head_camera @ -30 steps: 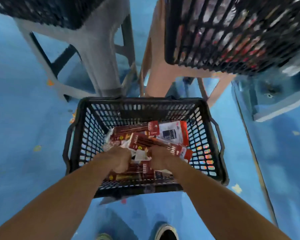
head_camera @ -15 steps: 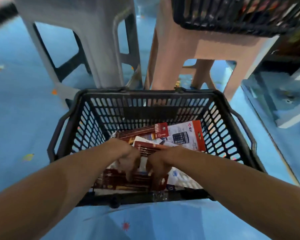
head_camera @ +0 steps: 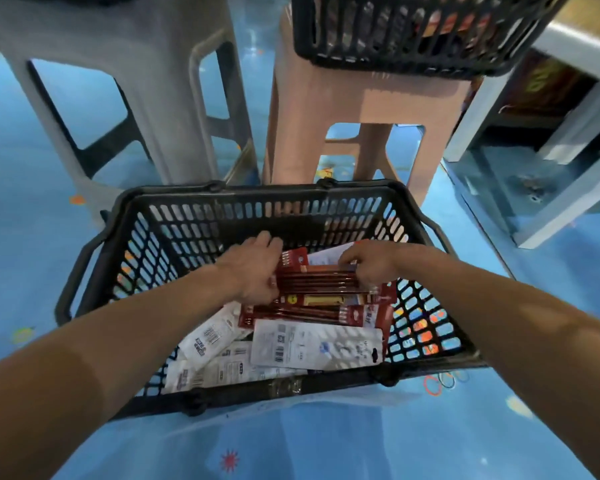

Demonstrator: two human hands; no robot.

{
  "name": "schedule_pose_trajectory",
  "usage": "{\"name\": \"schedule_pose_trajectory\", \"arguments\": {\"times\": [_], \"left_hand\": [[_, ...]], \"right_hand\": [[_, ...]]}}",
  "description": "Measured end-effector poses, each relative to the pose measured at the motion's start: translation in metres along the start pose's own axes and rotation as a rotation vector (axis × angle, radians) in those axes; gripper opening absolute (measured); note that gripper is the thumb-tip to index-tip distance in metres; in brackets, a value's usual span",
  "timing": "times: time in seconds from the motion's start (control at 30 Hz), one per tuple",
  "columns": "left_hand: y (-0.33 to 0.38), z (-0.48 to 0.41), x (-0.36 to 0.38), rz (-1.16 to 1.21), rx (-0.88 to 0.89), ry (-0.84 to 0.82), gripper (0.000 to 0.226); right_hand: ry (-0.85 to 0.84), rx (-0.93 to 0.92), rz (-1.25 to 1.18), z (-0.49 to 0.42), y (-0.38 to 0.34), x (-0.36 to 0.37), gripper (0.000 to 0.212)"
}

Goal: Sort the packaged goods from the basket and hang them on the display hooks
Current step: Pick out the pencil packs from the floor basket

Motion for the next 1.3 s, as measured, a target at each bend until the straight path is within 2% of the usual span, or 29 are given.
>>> {"name": "schedule_pose_trajectory", "arguments": {"times": [0.07, 0.13, 0.2, 0.33, 0.47, 0.57, 0.6, 0.67, 0.73, 0.8, 0.87, 0.93, 1.03, 1.13, 1.17, 1.23, 1.3], "left_hand": [[0.009, 0.002, 0.0, -0.028, 0.045, 0.031, 0.06], [0.015, 0.003, 0.011, 0.01, 0.086, -0.073, 0.065], [0.017, 0.007, 0.028, -0.067, 0.099, -0.195, 0.075], [0.021, 0.01, 0.049, -0.286, 0.136, -0.216, 0.085], [0.023, 0.01, 0.051, -0.23, 0.156, -0.244, 0.069], [0.011, 0.008, 0.05, -0.118, 0.128, -0.313, 0.033], [0.003, 0.007, 0.048, -0.056, 0.101, -0.351, 0.029], [-0.013, 0.008, 0.046, 0.095, 0.033, -0.457, 0.035], [-0.029, 0.011, 0.043, 0.255, -0.034, -0.552, 0.054], [-0.047, 0.016, 0.037, 0.402, -0.131, -0.574, 0.062], [-0.06, 0.022, 0.029, 0.599, -0.226, -0.595, 0.061], [-0.062, 0.03, 0.023, 0.817, -0.269, -0.661, 0.06], [-0.053, 0.04, 0.016, 1.047, -0.284, -0.75, 0.053], [-0.037, 0.047, 0.006, 1.198, -0.282, -0.773, 0.039], [-0.033, 0.047, 0.004, 1.253, -0.282, -0.768, 0.043], [-0.028, 0.048, 0.002, 1.334, -0.238, -0.786, 0.065], [-0.028, 0.048, 0.003, 1.298, -0.19, -0.809, 0.075]], "right_hand": [[0.072, 0.023, -0.057, 0.001, 0.013, -0.004, 0.019], [0.121, 0.052, -0.103, 0.0, 0.018, -0.007, 0.012], [0.152, 0.087, -0.126, -0.001, 0.019, -0.008, 0.007], [0.2, 0.121, -0.183, -0.002, 0.019, -0.013, 0.02], [0.198, 0.105, -0.178, 0.003, 0.014, -0.011, 0.018], [0.23, 0.055, -0.276, 0.002, 0.015, -0.011, 0.014], [0.254, 0.036, -0.314, 0.001, 0.017, -0.013, 0.016], [0.294, -0.013, -0.41, 0.0, 0.019, -0.018, 0.024], [0.3, -0.052, -0.527, 0.002, 0.018, -0.022, 0.03], [0.247, -0.075, -0.562, 0.005, 0.012, -0.024, 0.025], [0.143, -0.065, -0.452, 0.014, -0.001, -0.022, 0.021], [0.072, -0.076, -0.294, 0.018, -0.012, -0.019, 0.026], [0.019, -0.121, -0.195, 0.017, -0.031, -0.014, 0.03], [0.068, -0.174, -0.186, 0.013, -0.051, -0.02, 0.033], [0.083, -0.191, -0.181, 0.012, -0.056, -0.022, 0.033], [0.115, -0.218, -0.151, 0.01, -0.065, -0.026, 0.036], [0.176, -0.235, -0.115, 0.007, -0.068, -0.029, 0.036]]}}
Point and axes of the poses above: each hand's wrist, its own z-axis away from the middle knuckle, its own x-axis out of the palm, y = z × x, the point moved 6 cm from there along -z, towards the middle knuckle, and after that the axes turned 3 degrees about -x, right-handed, at the moved point
